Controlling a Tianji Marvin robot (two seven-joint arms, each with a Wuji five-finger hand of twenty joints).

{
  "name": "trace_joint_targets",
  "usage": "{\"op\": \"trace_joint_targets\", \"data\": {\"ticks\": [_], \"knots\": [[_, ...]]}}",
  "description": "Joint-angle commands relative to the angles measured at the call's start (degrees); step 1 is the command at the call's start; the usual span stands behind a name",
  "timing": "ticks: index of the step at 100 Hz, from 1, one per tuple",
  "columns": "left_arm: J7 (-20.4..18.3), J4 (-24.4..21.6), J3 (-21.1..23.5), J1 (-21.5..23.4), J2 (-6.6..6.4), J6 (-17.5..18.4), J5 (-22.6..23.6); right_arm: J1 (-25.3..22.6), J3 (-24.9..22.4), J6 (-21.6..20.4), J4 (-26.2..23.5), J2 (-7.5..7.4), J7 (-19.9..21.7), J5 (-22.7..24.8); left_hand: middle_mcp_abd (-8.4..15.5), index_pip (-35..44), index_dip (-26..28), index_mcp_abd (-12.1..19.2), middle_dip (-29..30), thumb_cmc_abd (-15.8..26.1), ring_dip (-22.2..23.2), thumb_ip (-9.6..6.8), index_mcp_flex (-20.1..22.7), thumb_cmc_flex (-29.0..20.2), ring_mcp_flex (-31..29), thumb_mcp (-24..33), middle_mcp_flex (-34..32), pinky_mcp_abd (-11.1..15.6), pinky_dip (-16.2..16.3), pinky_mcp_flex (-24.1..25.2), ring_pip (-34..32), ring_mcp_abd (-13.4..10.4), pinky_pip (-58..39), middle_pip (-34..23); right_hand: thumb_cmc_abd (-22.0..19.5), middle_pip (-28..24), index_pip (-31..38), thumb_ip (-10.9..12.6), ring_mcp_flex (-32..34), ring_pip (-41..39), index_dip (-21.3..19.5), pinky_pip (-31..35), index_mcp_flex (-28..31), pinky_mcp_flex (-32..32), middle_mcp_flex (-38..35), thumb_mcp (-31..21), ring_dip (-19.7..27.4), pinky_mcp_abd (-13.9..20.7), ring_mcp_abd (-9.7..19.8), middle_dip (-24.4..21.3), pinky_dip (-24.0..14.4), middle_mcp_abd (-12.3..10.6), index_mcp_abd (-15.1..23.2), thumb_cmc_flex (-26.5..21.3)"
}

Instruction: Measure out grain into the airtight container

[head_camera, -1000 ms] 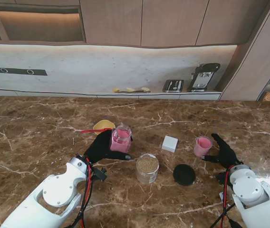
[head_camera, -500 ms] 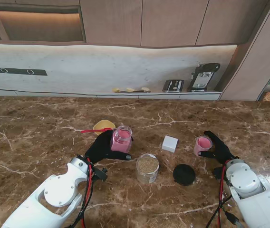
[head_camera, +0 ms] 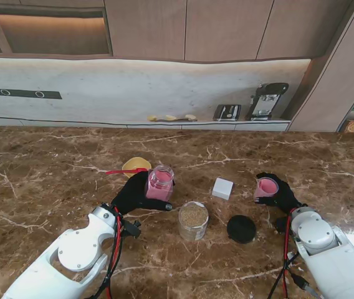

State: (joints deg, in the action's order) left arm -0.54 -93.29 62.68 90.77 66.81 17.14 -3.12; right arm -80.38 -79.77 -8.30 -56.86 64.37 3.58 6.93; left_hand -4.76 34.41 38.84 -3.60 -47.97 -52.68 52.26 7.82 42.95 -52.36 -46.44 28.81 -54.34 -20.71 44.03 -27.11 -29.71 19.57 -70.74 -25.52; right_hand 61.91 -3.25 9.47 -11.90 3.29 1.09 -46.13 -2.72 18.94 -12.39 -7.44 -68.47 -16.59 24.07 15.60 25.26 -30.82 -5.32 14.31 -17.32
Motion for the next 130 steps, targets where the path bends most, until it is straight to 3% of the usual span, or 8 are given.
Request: {"op": "trace_joint_targets", "data": {"ticks": [1, 16, 46, 61, 75, 105, 116, 130], "knots": [[-0.1, 0.3, -0.2, 0.1, 0.04, -0.3, 0.2, -1.6, 1.5, 1.0, 4.4, 2.3, 2.2, -1.1, 6.3, 23.2, 1.4, 11.4, -1.7, 34.5, 2.6, -0.07, 13.6, -15.6, -5.1, 12.8, -3.1, 0.3, 1.3, 0.4, -10.5, -4.1, -1.4, -6.9, 0.7, -0.7, 1.2, -1.1, 1.7, -4.8, 0.5, 25.6, 1.9, 10.0, -0.7, 0.0, -1.1, -22.6, -12.6, -0.6, -3.0, 5.6, 3.1, -0.4], [0.0, 0.5, -0.4, -0.2, 0.08, -0.3, 0.2, -1.2, 1.6, -0.1, 5.4, 2.9, 1.6, -2.9, 6.2, 23.3, 1.4, 11.5, -1.7, 34.4, 2.6, -0.06, 13.5, -15.7, -5.1, 12.9, -3.1, 0.3, 1.3, 0.4, -10.5, -4.2, -1.4, -7.0, -0.7, -3.2, 6.2, -1.1, 1.9, -4.9, -0.1, 25.8, 6.4, 9.8, -1.4, 0.4, -1.4, -22.8, -12.2, -1.2, -3.8, 4.8, 5.1, -0.1], [0.0, 0.6, -0.4, -0.2, 0.1, -0.5, 0.3, -0.8, 1.6, -0.6, 6.6, 3.67, 1.0, -5.3, 6.0, 23.3, 1.4, 11.3, -1.7, 34.4, 2.6, -0.02, 13.5, -15.7, -5.2, 13.0, -3.1, -0.2, 1.5, 0.6, -10.5, -4.0, -1.5, -6.9, -21.3, -7.0, 17.2, 2.6, 2.9, -6.0, 2.6, 25.4, 19.5, 9.8, -7.4, 13.2, -1.4, -21.9, -10.0, -3.0, -5.5, 1.6, 7.9, -9.2], [-0.1, 0.6, -0.4, -0.2, 0.06, -0.4, 0.3, -1.1, 1.4, -0.5, 5.9, 3.94, 0.7, -6.6, 5.9, 23.2, 1.4, 11.3, -1.7, 34.4, 2.6, -0.01, 13.5, -15.7, -5.2, 13.0, -3.1, -0.3, 1.6, 0.6, -10.5, -4.0, -1.5, -6.9, -23.5, -8.8, 31.9, -3.6, 3.9, -7.3, 12.7, 25.4, 21.0, 10.3, -11.3, 11.9, -1.2, -21.7, -9.2, -3.5, -6.3, 0.6, 10.8, -13.0], [-0.3, 0.7, -0.3, -0.2, 0.02, -0.3, 0.3, -1.6, 1.2, 0.3, 5.1, 3.84, 1.3, -7.1, 5.8, 23.2, 1.4, 11.3, -1.7, 34.3, 2.7, 0.01, 13.5, -15.7, -5.2, 13.0, -3.1, -0.3, 1.7, 0.7, -10.5, -4.0, -1.5, -6.9, -26.4, -9.3, 19.2, 4.7, 4.7, -8.2, 10.9, 25.5, 19.4, 10.9, -12.3, 2.7, -1.2, -22.2, -9.5, -3.4, -6.3, 1.4, 5.5, -18.0], [-0.6, 0.6, -0.1, -0.3, -0.08, -0.1, 0.4, -3.1, 0.0, -1.0, 4.0, 2.96, 3.6, -6.6, 5.9, 23.1, 1.3, 11.2, -1.7, 34.1, 2.6, 0.14, 13.5, -15.6, -5.1, 13.2, -3.2, -0.2, 1.8, 0.6, -10.4, -3.9, -1.5, -6.8, -20.1, -6.1, -2.5, 8.5, 3.4, -7.3, 19.5, 25.5, -0.9, 10.2, -7.1, -5.1, -1.4, -23.1, -10.7, -3.4, -6.1, 3.6, -9.7, -11.5], [-0.6, 0.6, -0.1, -0.2, -0.11, -0.1, 0.4, -3.8, -0.3, -1.3, 3.3, 2.96, 2.2, -5.4, 5.9, 23.1, 1.3, 11.2, -1.7, 34.1, 2.6, 0.16, 13.5, -15.6, -5.1, 13.3, -3.1, -0.1, 1.8, 0.7, -10.4, -3.9, -1.4, -6.7, -14.1, -5.4, -4.2, 3.4, 3.1, -6.8, 18.5, 25.6, -2.2, 10.1, -5.9, 11.0, -1.7, -22.9, -10.9, -3.0, -6.3, 3.9, -10.3, -9.1], [-0.8, 0.6, -0.1, -0.3, -0.13, -0.1, 0.3, -3.8, 0.1, -1.8, 3.7, 3.57, -1.6, -4.0, 6.0, 23.1, 1.3, 11.3, -1.6, 34.0, 2.6, 0.22, 13.5, -15.5, -5.1, 13.4, -3.2, -0.1, 1.8, 0.6, -10.4, -4.0, -1.4, -6.7, 0.1, -5.9, -4.5, -0.7, 3.3, -7.1, 16.6, 26.0, -3.7, 10.6, -4.6, 0.6, -1.9, -22.5, -11.0, -2.7, -6.4, 4.0, -10.8, -0.5]]}}
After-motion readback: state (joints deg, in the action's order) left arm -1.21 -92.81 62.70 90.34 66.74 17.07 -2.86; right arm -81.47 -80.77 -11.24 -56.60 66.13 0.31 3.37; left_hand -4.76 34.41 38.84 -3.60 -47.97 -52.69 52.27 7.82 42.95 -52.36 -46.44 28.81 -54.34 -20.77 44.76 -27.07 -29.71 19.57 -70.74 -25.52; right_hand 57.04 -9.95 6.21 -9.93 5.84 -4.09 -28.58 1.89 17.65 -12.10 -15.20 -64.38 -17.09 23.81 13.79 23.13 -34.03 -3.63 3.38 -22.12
